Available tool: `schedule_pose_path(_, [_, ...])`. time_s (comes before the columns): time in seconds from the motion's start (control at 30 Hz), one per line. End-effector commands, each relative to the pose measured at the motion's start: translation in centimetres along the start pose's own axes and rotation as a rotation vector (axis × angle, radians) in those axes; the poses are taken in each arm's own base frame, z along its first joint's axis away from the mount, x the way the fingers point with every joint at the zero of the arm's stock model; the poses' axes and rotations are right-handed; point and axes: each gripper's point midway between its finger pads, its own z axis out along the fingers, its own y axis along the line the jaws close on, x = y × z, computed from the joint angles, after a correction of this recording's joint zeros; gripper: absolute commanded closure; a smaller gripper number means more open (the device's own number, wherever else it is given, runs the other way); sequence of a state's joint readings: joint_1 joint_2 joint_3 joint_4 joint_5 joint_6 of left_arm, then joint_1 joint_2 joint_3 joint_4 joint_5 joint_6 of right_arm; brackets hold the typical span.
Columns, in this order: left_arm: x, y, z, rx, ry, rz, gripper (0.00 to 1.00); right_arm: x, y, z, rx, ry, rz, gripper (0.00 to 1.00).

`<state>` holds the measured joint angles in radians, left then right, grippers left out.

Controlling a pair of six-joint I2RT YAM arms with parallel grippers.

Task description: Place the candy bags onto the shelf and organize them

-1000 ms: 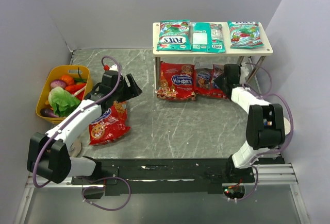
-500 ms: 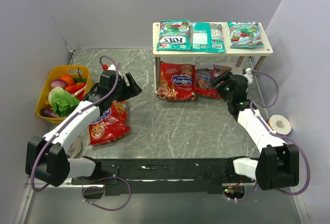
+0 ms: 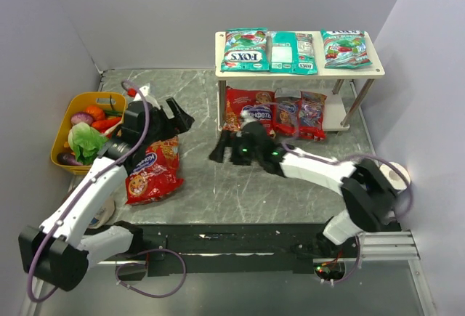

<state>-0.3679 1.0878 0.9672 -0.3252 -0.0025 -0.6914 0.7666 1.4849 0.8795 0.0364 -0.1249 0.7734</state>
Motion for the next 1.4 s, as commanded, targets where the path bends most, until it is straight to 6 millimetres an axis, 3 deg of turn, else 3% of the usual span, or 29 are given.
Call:
schedule_pose_path(0.0, [-3.1, -0.8, -2.4, 0.007, -0.112, 0.010, 0.04, 1.8, 7.7, 3.4, -0.219, 0.112, -0.102, 0.00])
schedule_pose_path(0.07, [-3.2, -0.7, -2.8, 0.001, -0.119, 0.006, 0.04, 1.9, 10.5, 4.4, -0.296, 0.131, -0.131, 0.00])
schedule_pose_path(0.1, [-3.3, -0.8, -3.2, 0.008, -0.123, 0.008, 0.04, 3.3, 10.5, 5.8, -0.292, 0.172, -0.139, 0.00])
schedule_pose_path(0.13, [-3.4, -0.7, -3.4, -0.001, -0.126, 0.006, 0.04, 3.0, 11.7, 6.2, -0.313, 0.174, -0.148, 0.00])
schedule_pose_path(0.17, [-3.4, -0.7, -3.5, -0.001, -0.126, 0.004, 0.04, 4.1, 11.3, 7.5, -0.303, 0.208, -0.143, 0.00])
schedule_pose_path(0.23, [-3.5, -0.8, -4.0, 0.002, -0.133, 0.008, 0.04, 4.8, 12.9, 8.1, -0.356, 0.246, -0.148, 0.00])
schedule_pose_path(0.27, [-3.5, -0.6, -4.0, -0.005, -0.133, 0.010, 0.04, 6.1, 12.1, 9.2, -0.338, 0.287, -0.141, 0.00])
schedule_pose_path(0.33, [-3.8, -0.7, -4.4, -0.004, -0.142, 0.012, 0.04, 7.2, 13.2, 9.5, -0.372, 0.333, -0.151, 0.00])
schedule_pose_path(0.4, [-3.9, -0.7, -4.6, -0.009, -0.147, 0.016, 0.04, 8.8, 12.5, 10.3, -0.353, 0.388, -0.147, 0.01])
schedule_pose_path(0.53, [-4.0, -0.7, -4.5, -0.012, -0.145, 0.015, 0.04, 9.6, 11.9, 10.8, -0.334, 0.430, -0.160, 0.05])
schedule_pose_path(0.63, [-4.3, -0.9, -4.5, -0.012, -0.149, 0.021, 0.04, 10.3, 11.7, 11.1, -0.341, 0.458, -0.145, 0.23])
schedule_pose_path(0.7, [-4.6, -1.2, -4.5, -0.007, -0.150, 0.029, 0.04, 10.5, 11.2, 11.3, -0.321, 0.471, -0.132, 0.46])
schedule_pose_path(0.73, [-4.7, -1.3, -4.5, -0.006, -0.152, 0.032, 0.04, 10.7, 10.7, 11.2, -0.311, 0.473, -0.117, 0.66])
schedule_pose_path(0.8, [-5.0, -1.5, -4.4, -0.004, -0.151, 0.041, 0.04, 9.7, 10.5, 10.6, -0.315, 0.437, -0.101, 0.83])
schedule_pose_path(0.83, [-5.0, -1.5, -4.4, -0.002, -0.148, 0.044, 0.04, 9.9, 9.4, 10.4, -0.299, 0.435, -0.081, 0.97])
schedule_pose_path(0.87, [-4.9, -1.5, -4.3, -0.004, -0.144, 0.044, 0.04, 9.2, 9.5, 9.8, -0.303, 0.416, -0.080, 1.00])
schedule_pose_path(0.93, [-4.5, -1.4, -4.0, -0.002, -0.129, 0.045, 0.04, 8.9, 7.4, 9.2, -0.255, 0.406, -0.072, 1.00])
schedule_pose_path(0.97, [-4.2, -1.3, -3.7, -0.006, -0.117, 0.045, 0.04, 8.1, 7.5, 8.3, -0.259, 0.384, -0.078, 1.00])
schedule_pose_path(1.07, [-3.0, -0.5, -2.9, -0.030, -0.072, 0.037, 0.04, 7.4, 4.7, 6.3, -0.217, 0.383, -0.097, 1.00])
schedule_pose_path(1.1, [-2.5, -0.1, -2.5, -0.041, -0.057, 0.038, 0.04, 7.7, 4.4, 5.4, -0.236, 0.414, -0.108, 1.00])
schedule_pose_path(1.23, [-0.2, 1.1, -1.0, -0.067, 0.015, 0.032, 0.04, 8.3, -0.5, 2.2, -0.181, 0.494, -0.197, 1.00])
schedule_pose_path(1.37, [2.4, 1.9, 1.2, -0.058, 0.099, 0.019, 0.02, 8.6, -3.1, -0.8, -0.154, 0.538, -0.235, 1.00])
